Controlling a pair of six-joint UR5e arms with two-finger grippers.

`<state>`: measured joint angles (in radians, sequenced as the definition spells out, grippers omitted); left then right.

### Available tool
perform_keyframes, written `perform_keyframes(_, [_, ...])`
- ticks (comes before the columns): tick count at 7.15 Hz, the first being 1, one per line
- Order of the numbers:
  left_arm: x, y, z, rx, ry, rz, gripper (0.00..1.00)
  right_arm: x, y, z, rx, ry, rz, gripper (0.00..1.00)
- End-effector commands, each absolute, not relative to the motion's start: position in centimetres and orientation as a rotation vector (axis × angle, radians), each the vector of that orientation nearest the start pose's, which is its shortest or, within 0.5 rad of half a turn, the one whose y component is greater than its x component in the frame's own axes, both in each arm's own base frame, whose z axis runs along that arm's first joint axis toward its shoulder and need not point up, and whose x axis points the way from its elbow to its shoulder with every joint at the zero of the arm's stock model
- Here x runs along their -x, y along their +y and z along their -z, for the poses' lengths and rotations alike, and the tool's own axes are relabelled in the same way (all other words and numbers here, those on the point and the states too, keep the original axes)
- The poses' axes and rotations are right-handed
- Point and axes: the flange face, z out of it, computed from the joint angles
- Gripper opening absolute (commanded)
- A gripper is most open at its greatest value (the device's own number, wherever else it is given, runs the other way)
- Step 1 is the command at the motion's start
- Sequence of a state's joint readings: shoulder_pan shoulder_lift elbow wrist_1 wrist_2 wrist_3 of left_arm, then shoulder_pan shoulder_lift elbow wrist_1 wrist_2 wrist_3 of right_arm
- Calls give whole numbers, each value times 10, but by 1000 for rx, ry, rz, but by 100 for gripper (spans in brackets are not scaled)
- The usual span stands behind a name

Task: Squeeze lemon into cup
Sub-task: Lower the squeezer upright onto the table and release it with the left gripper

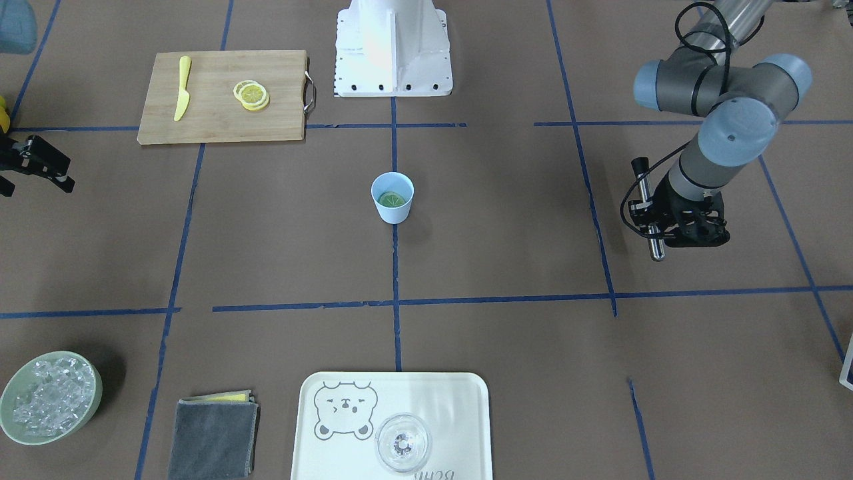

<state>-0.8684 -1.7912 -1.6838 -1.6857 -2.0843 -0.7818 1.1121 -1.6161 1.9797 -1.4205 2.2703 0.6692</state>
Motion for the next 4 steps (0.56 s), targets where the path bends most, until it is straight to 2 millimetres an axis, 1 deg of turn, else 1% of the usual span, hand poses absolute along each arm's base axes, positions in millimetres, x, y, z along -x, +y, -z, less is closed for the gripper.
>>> perform_keyframes(1, [-319, -503, -497, 38, 660, -7, 0, 147, -454, -464, -52, -841, -19, 100])
perform_keyframes(2, [-321, -505, -507, 31, 666, -8, 0, 147, -454, -464, -52, -841, -19, 100])
perform_keyframes(3, [-322, -507, -513, 33, 664, -9, 0, 147, -454, -464, -52, -841, -19, 100])
perform_keyframes(4, [-323, -506, -513, 29, 662, -11, 0, 147, -454, -464, -52, -840, -19, 100])
